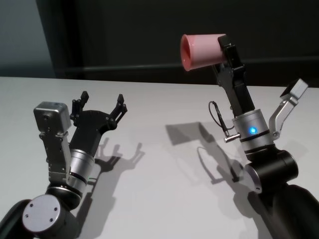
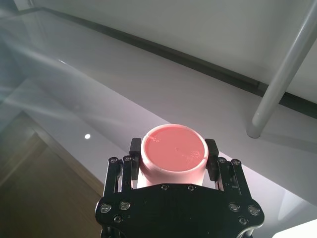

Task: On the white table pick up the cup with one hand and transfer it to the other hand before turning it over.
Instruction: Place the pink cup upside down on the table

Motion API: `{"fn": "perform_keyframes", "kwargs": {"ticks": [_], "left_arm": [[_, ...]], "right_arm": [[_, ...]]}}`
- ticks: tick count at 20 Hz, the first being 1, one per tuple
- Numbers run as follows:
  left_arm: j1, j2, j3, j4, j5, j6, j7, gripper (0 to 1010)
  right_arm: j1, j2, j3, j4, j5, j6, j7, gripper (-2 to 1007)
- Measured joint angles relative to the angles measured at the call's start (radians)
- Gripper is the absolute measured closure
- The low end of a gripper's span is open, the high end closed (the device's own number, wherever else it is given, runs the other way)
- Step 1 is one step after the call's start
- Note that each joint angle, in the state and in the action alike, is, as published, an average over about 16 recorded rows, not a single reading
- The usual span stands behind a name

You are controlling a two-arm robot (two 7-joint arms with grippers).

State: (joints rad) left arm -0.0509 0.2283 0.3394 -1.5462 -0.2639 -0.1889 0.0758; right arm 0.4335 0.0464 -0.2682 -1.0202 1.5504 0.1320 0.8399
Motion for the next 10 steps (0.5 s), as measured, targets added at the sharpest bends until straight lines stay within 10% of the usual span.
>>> {"fn": "perform_keyframes", "kwargs": {"ticks": [10], "left_arm": [[-0.003, 0.0, 0.001, 0.001, -0.004, 0.0, -0.001, 7]], "right_arm": [[0.002, 0.032, -0.029, -0.03, -0.034, -0.042, -0.024, 262]]}}
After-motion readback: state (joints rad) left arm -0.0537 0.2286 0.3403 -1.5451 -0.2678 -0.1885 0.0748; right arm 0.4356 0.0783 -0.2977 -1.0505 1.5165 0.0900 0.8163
